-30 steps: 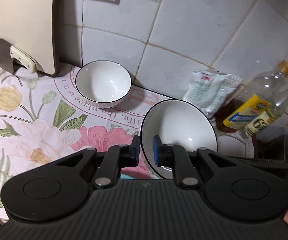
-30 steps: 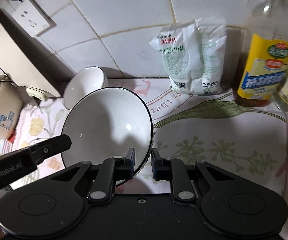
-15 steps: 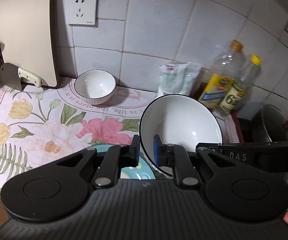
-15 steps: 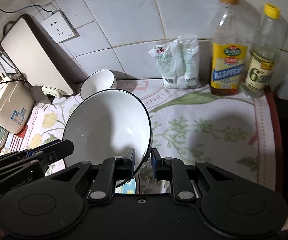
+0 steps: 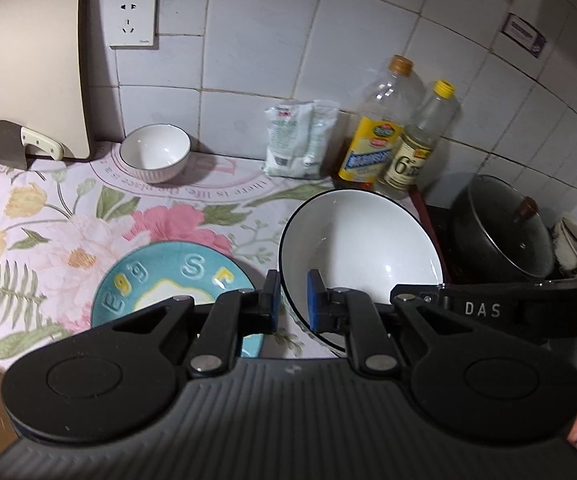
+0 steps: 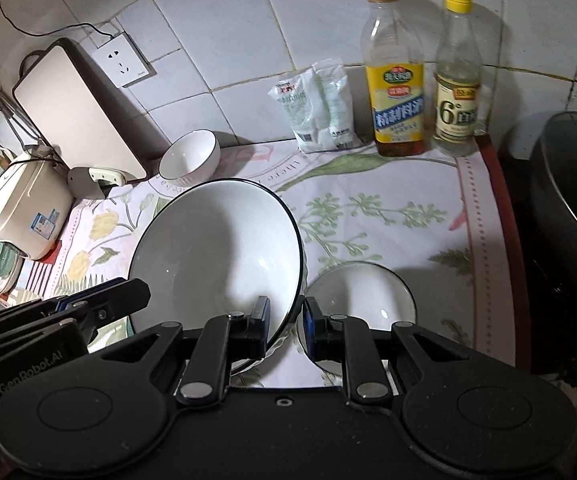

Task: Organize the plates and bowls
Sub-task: 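Lift the held bowl and lower it toward the placed white bowl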

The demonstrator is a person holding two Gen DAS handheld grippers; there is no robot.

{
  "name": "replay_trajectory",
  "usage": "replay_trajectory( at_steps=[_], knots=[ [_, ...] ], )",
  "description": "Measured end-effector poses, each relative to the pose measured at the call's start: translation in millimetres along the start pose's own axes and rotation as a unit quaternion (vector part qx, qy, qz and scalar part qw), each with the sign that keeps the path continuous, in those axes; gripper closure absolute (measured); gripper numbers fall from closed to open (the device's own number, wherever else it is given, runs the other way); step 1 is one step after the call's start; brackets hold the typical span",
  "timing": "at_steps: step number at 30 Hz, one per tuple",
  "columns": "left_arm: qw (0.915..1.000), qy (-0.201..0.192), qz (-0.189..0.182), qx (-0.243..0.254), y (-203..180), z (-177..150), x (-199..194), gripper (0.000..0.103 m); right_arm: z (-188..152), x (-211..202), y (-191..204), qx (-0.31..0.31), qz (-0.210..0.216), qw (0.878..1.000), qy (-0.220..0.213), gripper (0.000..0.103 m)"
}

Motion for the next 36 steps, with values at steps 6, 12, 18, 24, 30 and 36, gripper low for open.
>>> replay_trajectory(
  at_steps=[6, 12, 18, 24, 30, 36],
  knots=[
    [1.0000, 0.002, -0.007, 0.004, -20, -16, -5, 0.090, -12, -16, -17, 0.019, 0.003, 1.000, -0.004, 0.081],
    [0.9999, 0.003, -0.009, -0.006, -36, -24, 8, 0.090, -23, -14, -38, 0.039, 0.002, 0.999, -0.004, 0.081],
    [0.9996, 0.021, -0.012, -0.012, -46, -34, 37, 0.090, -32, 4, -58, 0.045, -0.013, 0.999, 0.010, 0.081],
    [0.9986, 0.043, -0.018, -0.026, -46, -42, 69, 0.090, -33, 26, -78, 0.056, -0.023, 0.998, 0.021, 0.081],
    [0.9974, 0.067, -0.013, -0.021, -46, -47, 96, 0.090, -32, 46, -83, 0.032, -0.045, 0.998, 0.027, 0.081],
    [0.9961, 0.083, -0.019, -0.022, -44, -49, 113, 0.090, -30, 59, -88, 0.004, -0.062, 0.998, 0.027, 0.081]
  ],
)
Point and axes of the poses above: each gripper's, at about its wrist camera, not at the fingertips, and x roughly the way its jaws point, y to its left, z to its top, the point moved 5 cm from there along x, roughly the way its jaws point, and after that the axes turned 8 degrees about z, right-handed, at the moved point
